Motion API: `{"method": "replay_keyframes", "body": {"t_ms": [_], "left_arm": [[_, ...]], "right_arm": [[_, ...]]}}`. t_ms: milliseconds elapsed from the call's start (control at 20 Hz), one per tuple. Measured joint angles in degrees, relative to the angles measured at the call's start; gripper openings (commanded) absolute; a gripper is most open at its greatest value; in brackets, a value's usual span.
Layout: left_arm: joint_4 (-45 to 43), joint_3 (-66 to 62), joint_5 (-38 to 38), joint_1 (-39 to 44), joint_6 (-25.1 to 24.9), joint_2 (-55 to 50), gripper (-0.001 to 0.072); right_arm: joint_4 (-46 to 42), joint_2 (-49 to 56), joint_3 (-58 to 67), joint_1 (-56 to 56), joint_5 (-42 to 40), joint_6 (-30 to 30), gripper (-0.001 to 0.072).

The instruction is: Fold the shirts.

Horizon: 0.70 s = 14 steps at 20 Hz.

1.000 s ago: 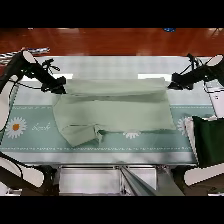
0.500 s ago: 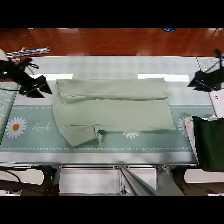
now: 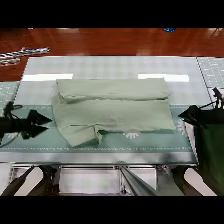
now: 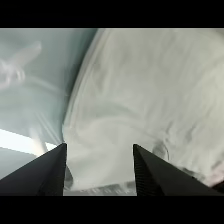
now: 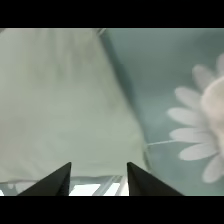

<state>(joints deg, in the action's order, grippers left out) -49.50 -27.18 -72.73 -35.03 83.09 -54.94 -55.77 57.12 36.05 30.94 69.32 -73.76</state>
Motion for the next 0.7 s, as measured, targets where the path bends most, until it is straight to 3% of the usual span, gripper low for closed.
{"method": "replay_keyframes", "body": {"t_ms": [200, 500, 550, 600, 700], "left_arm": [[3.4, 8.9, 2.3, 2.0, -1.7, 2.5, 0.0507], [2.9, 11.8, 7.1, 10.3, 0.5, 1.3, 0.0499], [3.3, 11.9, 8.3, 12.0, 0.8, 0.8, 0.0328], [3.3, 12.0, 10.2, 13.8, 0.8, 0.0, 0.0044], [3.8, 12.1, 13.8, 16.9, 0.9, -1.3, 0.0019]], "right_arm": [[4.0, -6.7, -5.4, 0.2, -1.1, 1.9, 0.0408], [5.6, -9.9, -7.1, 0.3, -0.3, 2.5, 0.0408], [5.7, -10.1, -7.2, 0.3, -0.2, 2.5, 0.0408], [6.0, -10.2, -7.2, 0.3, -0.4, 2.4, 0.0408], [5.5, -10.4, -7.3, 0.4, -1.7, 1.6, 0.0408]]}}
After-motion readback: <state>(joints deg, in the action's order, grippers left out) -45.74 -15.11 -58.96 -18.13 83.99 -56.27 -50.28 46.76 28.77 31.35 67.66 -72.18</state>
